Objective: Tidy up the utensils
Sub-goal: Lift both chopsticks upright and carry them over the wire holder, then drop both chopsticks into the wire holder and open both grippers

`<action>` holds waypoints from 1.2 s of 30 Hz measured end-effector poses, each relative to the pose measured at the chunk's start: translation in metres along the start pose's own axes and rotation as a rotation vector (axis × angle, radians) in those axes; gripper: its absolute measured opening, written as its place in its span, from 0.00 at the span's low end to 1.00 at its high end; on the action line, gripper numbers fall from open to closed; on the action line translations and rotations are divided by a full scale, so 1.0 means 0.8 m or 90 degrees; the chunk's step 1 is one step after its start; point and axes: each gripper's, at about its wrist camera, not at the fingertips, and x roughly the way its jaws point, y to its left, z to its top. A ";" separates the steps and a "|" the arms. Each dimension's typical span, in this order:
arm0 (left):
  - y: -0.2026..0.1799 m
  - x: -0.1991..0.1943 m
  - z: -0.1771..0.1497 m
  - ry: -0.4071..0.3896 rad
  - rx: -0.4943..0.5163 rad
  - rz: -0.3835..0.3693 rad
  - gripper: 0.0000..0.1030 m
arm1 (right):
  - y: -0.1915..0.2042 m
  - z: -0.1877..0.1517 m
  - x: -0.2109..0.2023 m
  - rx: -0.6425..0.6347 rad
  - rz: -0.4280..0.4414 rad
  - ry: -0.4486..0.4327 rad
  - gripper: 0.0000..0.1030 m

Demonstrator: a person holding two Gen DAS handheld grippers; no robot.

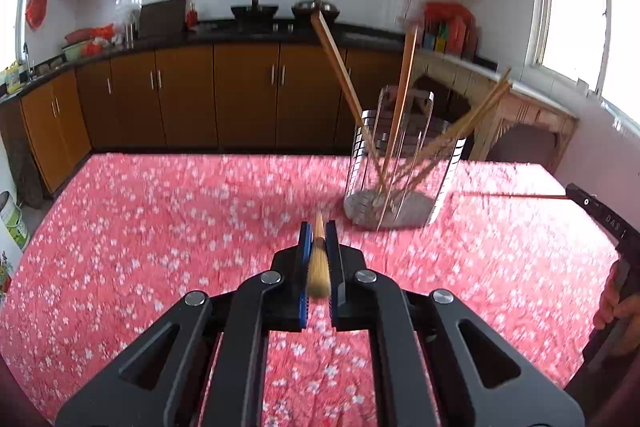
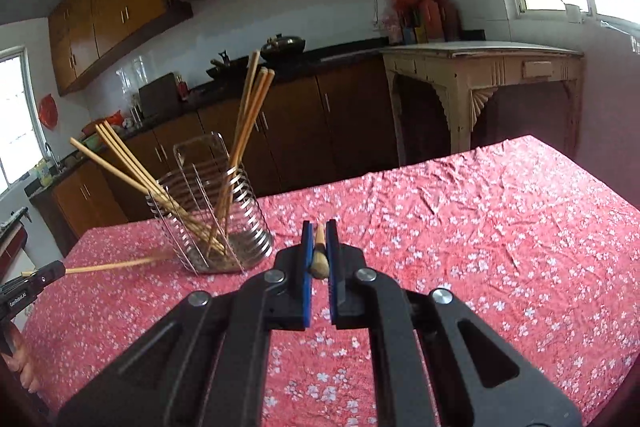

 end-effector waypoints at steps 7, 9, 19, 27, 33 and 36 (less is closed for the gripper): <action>-0.006 -0.011 0.030 -0.049 -0.008 -0.012 0.07 | 0.014 0.028 -0.013 0.006 0.024 -0.051 0.07; -0.009 -0.010 0.033 -0.054 -0.008 -0.014 0.07 | 0.018 0.033 -0.014 0.002 0.028 -0.056 0.07; -0.009 -0.005 0.037 -0.056 -0.014 -0.014 0.07 | 0.037 0.050 -0.021 -0.014 0.043 -0.071 0.07; -0.038 -0.034 0.071 -0.090 0.001 -0.047 0.07 | 0.057 0.091 -0.041 -0.018 0.061 -0.083 0.07; -0.074 -0.058 0.107 -0.136 0.009 -0.069 0.07 | 0.076 0.132 -0.058 -0.007 0.095 -0.102 0.07; -0.089 -0.064 0.127 -0.166 0.009 -0.069 0.07 | 0.090 0.151 -0.061 -0.015 0.105 -0.120 0.07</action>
